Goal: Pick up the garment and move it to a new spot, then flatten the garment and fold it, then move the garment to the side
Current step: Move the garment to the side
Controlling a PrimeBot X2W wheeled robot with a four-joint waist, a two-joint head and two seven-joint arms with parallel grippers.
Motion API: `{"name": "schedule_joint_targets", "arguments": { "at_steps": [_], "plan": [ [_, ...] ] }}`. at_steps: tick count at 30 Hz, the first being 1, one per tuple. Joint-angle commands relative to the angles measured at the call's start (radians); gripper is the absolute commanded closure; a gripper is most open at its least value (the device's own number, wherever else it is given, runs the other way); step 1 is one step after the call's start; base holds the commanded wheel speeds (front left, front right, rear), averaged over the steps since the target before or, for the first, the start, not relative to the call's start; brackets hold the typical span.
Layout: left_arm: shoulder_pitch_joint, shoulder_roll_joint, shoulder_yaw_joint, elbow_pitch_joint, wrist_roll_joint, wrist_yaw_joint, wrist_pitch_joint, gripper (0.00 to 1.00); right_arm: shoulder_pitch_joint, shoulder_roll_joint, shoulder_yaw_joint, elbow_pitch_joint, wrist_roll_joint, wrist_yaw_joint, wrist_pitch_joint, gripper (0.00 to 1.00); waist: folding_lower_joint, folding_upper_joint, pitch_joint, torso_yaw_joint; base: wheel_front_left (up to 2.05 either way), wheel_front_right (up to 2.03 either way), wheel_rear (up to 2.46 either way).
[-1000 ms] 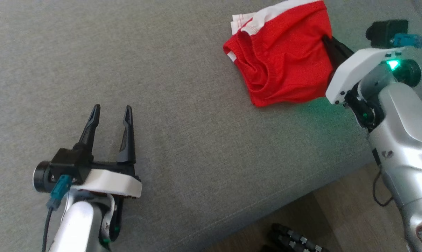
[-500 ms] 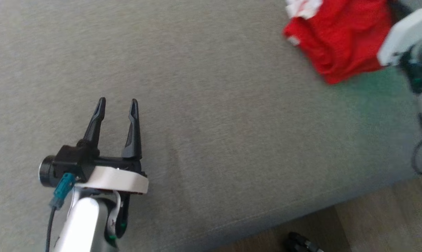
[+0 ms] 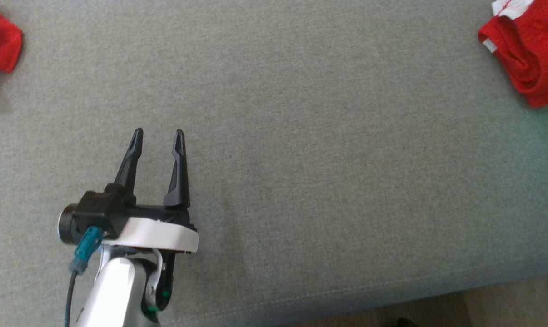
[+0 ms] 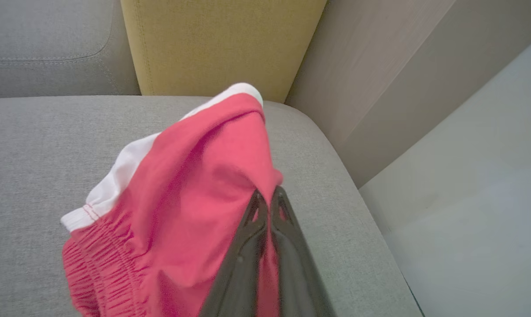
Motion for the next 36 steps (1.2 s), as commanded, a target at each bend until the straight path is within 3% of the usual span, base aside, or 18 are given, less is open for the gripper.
{"name": "schedule_joint_targets", "arguments": {
  "at_steps": [1, 9, 10, 11, 12, 23, 30, 36],
  "plan": [
    [-0.003, -0.002, 0.019, -0.029, -0.005, 0.006, -0.011, 0.0, -0.03, -0.037, -0.011, -0.012, -0.032, 0.007, -0.015, 1.0, -0.0001, 0.0, 0.004, 0.008, 0.0, 0.0, 0.0],
    [-0.002, -0.005, 0.017, -0.025, -0.005, 0.006, -0.013, 0.0, -0.035, -0.049, -0.09, 0.018, -0.156, 0.007, -0.033, 0.99, -0.0001, 0.0, 0.012, 0.017, 0.0, 0.0, 0.0],
    [-0.001, -0.005, 0.017, -0.025, -0.004, 0.006, -0.013, 0.0, -0.033, -0.048, -0.102, 0.018, -0.172, 0.007, -0.036, 0.67, -0.0001, 0.0, 0.013, 0.016, 0.0, 0.0, 0.0],
    [-0.001, -0.005, 0.017, -0.025, -0.004, 0.006, -0.013, 0.0, -0.03, -0.046, -0.114, 0.018, -0.186, 0.007, -0.038, 0.14, -0.0001, 0.0, 0.013, 0.016, 0.0, 0.0, 0.0],
    [-0.001, -0.005, 0.018, -0.024, -0.004, 0.006, -0.013, 0.0, -0.028, -0.042, -0.127, 0.016, -0.199, 0.007, -0.042, 0.0, -0.0001, 0.0, 0.014, 0.015, 0.0, 0.0, 0.0],
    [-0.004, -0.001, 0.024, -0.013, -0.007, 0.003, -0.013, 0.0, -0.016, 0.051, -0.189, -0.015, -0.29, 0.007, -0.106, 0.0, -0.0001, 0.0, -0.003, 0.001, 0.0, 0.0, 0.0],
    [0.013, -0.001, 0.053, -0.01, -0.018, 0.013, -0.013, 0.0, -0.004, 0.17, -0.115, -0.015, -0.268, 0.007, -0.207, 0.0, -0.0001, 0.0, -0.072, 0.007, 0.0, 0.0, 0.0],
    [0.045, -0.004, 0.102, 0.006, -0.035, 0.024, -0.013, 0.0, 0.048, 0.27, -0.028, -0.002, -0.174, 0.007, -0.299, 0.0, -0.0001, 0.0, -0.163, 0.04, 0.0, 0.0, 0.0]
  ]
}}
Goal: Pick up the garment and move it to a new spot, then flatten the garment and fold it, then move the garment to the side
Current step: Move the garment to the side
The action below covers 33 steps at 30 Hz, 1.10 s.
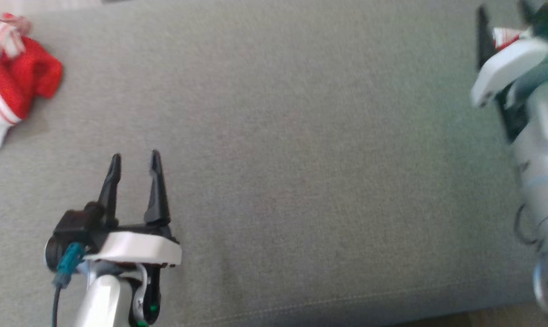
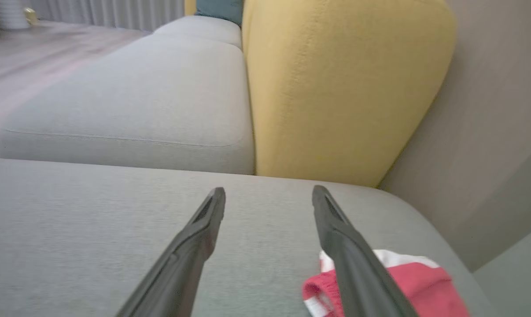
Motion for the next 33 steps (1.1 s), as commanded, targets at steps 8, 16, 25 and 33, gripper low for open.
{"name": "schedule_joint_targets", "arguments": {
  "at_steps": [8, 16, 25, 33],
  "plan": [
    [0.081, -0.008, 0.086, -0.011, -0.019, 0.026, -0.012, 0.0, 0.219, 0.127, 0.111, -0.147, 0.192, 0.007, -0.073, 0.0, 0.0, 0.0, -0.162, 0.066, 0.0, 0.0, 0.0],
    [0.181, -0.016, 0.1, -0.007, -0.034, 0.04, -0.012, 0.0, 0.532, 0.169, 0.106, -0.45, 0.257, 0.007, -0.078, 0.0, 0.0, 0.0, -0.243, 0.088, 0.0, 0.0, 0.0],
    [0.227, -0.019, 0.086, -0.001, -0.046, 0.043, -0.012, 0.0, 0.82, 0.18, 0.128, -0.757, 0.292, 0.007, -0.047, 0.0, 0.0, 0.0, -0.264, 0.088, 0.0, 0.0, 0.0],
    [0.222, -0.019, 0.069, 0.017, -0.053, 0.044, -0.012, 0.0, 0.914, 0.18, 0.144, -0.874, 0.297, 0.007, 0.002, 0.0, 0.0, 0.0, -0.268, 0.084, 0.0, 0.0, 0.0]
  ]
}}
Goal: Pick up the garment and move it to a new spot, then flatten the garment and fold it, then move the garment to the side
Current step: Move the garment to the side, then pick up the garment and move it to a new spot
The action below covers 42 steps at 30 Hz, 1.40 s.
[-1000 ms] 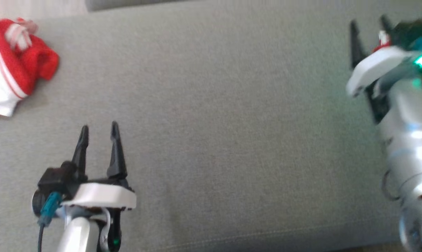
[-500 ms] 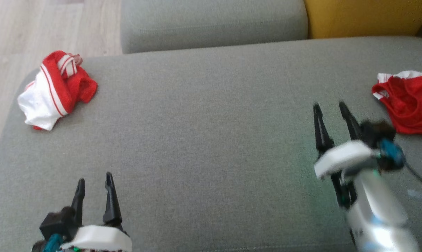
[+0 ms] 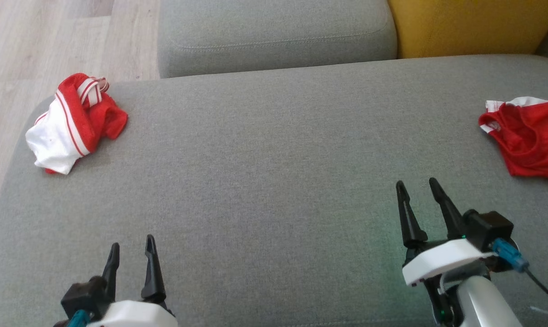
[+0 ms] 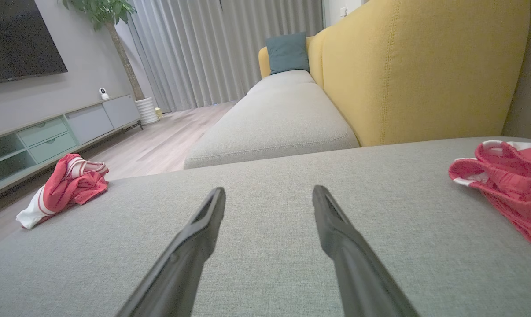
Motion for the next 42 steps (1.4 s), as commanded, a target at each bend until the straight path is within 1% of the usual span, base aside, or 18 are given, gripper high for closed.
{"name": "schedule_joint_targets", "arguments": {
  "at_steps": [1, 9, 18, 23, 27, 37, 38, 42],
  "plan": [
    [-0.033, -0.005, 0.031, -0.027, -0.009, 0.002, -0.012, 0.0, -0.014, 0.001, 0.025, -0.049, -0.001, 0.007, 0.008, 0.0, 0.0001, -0.0001, -0.001, -0.001, 0.0, 0.0, 0.0],
    [-0.039, -0.005, 0.025, -0.017, -0.015, 0.0, -0.012, 0.0, 0.011, 0.001, 0.027, -0.098, 0.001, 0.007, 0.038, 0.0, 0.0001, -0.0001, -0.001, -0.001, 0.0, 0.0, 0.0],
    [-0.044, -0.005, 0.027, -0.01, -0.013, -0.008, -0.012, 0.0, 0.021, 0.001, 0.024, -0.115, -0.001, 0.007, 0.05, 0.0, 0.0001, -0.0001, -0.001, 0.006, 0.0, 0.0, 0.0],
    [-0.048, -0.005, 0.023, -0.005, -0.011, -0.016, -0.012, 0.0, 0.03, 0.001, 0.02, -0.123, -0.004, 0.007, 0.056, 0.0, 0.0001, -0.0001, -0.001, 0.036, 0.0, 0.0, 0.0],
    [-0.051, -0.005, 0.021, -0.002, -0.004, -0.021, -0.012, 0.0, 0.039, 0.001, 0.024, -0.126, -0.002, 0.007, 0.058, 0.0, 0.0001, -0.0001, -0.006, 0.101, 0.0, 0.0, 0.0],
    [-0.031, 0.0, 0.039, -0.002, 0.014, -0.035, -0.012, 0.0, 0.068, 0.001, 0.05, -0.129, 0.019, 0.007, 0.056, 0.0, 0.0001, -0.0001, -0.04, 0.354, 0.0, 0.0, 0.0],
    [-0.031, 0.0, 0.039, -0.002, 0.014, -0.035, -0.012, 0.0, 0.068, 0.001, 0.05, -0.129, 0.019, 0.007, 0.056, 0.0, 0.0001, -0.0001, -0.04, 0.354, 0.0, 0.0, 0.0],
    [-0.017, 0.006, 0.045, -0.006, 0.019, -0.035, -0.012, 0.0, 0.074, 0.001, 0.07, -0.124, 0.035, 0.007, 0.051, 0.0, 0.0001, -0.0001, -0.051, 0.432, 0.0, 0.0, 0.0]
  ]
}}
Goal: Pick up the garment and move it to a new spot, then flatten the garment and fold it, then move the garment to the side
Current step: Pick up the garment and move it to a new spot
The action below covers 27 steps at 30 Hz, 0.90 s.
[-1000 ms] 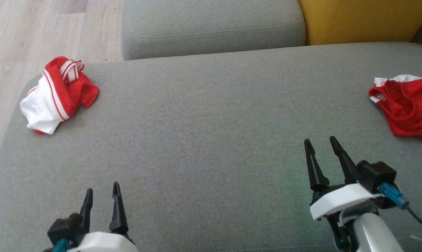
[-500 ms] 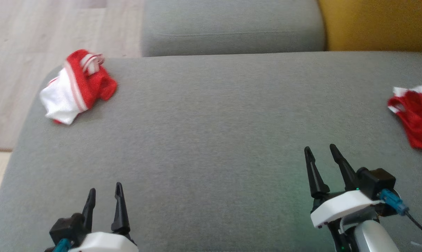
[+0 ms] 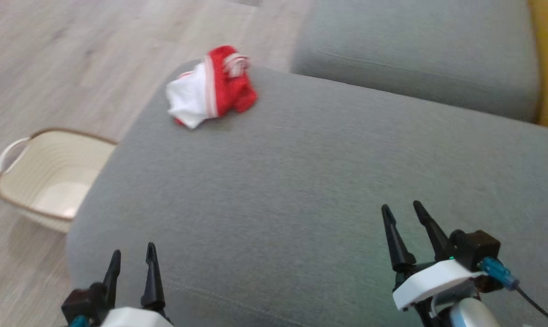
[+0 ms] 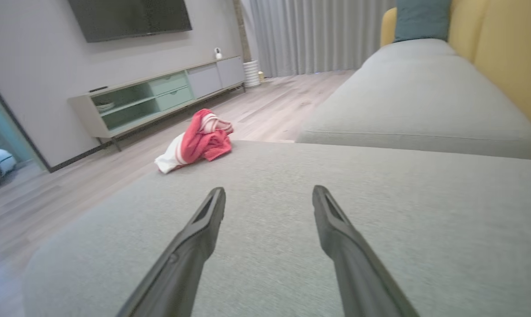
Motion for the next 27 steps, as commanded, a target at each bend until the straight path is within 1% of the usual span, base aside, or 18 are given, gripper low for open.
{"name": "schedule_joint_targets", "arguments": {
  "at_steps": [1, 4, 7, 13, 18, 22, 24, 27],
  "plan": [
    [-0.022, 0.005, 0.038, -0.035, 0.013, 0.0, -0.012, 0.0, -0.03, -0.002, 0.027, -0.031, 0.008, 0.007, -0.01, 0.0, 0.0001, -0.0001, -0.019, 0.071, 0.0, 0.0, 0.0],
    [-0.014, 0.008, 0.038, -0.038, 0.015, 0.003, -0.012, 0.0, -0.028, -0.002, 0.04, -0.027, 0.015, 0.007, -0.014, 0.0, 0.0001, -0.0001, -0.025, 0.106, 0.0, 0.0, 0.0],
    [-0.006, 0.013, 0.04, -0.043, 0.013, 0.003, -0.012, 0.0, -0.027, -0.002, 0.047, -0.023, 0.019, 0.007, -0.017, 0.0, 0.0001, -0.0001, -0.029, 0.127, 0.0, 0.0, 0.0],
    [0.003, 0.027, 0.053, -0.059, 0.003, 0.006, -0.011, 0.0, -0.029, -0.002, 0.058, -0.021, 0.018, 0.007, -0.018, 0.0, 0.0001, -0.0001, -0.025, 0.133, 0.0, 0.0, 0.0],
    [-0.013, 0.047, 0.074, -0.105, -0.002, 0.016, -0.005, 0.0, -0.036, -0.002, 0.056, -0.034, -0.001, 0.007, -0.008, 0.0, 0.0001, -0.0001, 0.005, 0.11, 0.0, 0.0, 0.0],
    [-0.077, 0.086, 0.095, -0.177, -0.001, 0.018, 0.029, 0.0, -0.056, -0.002, 0.039, -0.075, -0.033, 0.007, 0.011, 0.0, 0.0001, -0.0001, 0.066, 0.069, 0.0, 0.0, 0.0],
    [-0.131, 0.115, 0.102, -0.196, 0.006, 0.01, 0.049, 0.0, -0.07, -0.002, 0.03, -0.101, -0.048, 0.007, 0.02, 0.0, 0.0001, -0.0001, 0.105, 0.046, 0.0, 0.0, 0.0],
    [-0.25, 0.172, 0.105, -0.202, 0.015, -0.019, 0.091, 0.0, -0.093, -0.002, 0.017, -0.142, -0.073, 0.007, 0.037, 0.0, 0.0001, -0.0001, 0.173, 0.007, 0.0, 0.0, 0.0]
  ]
}}
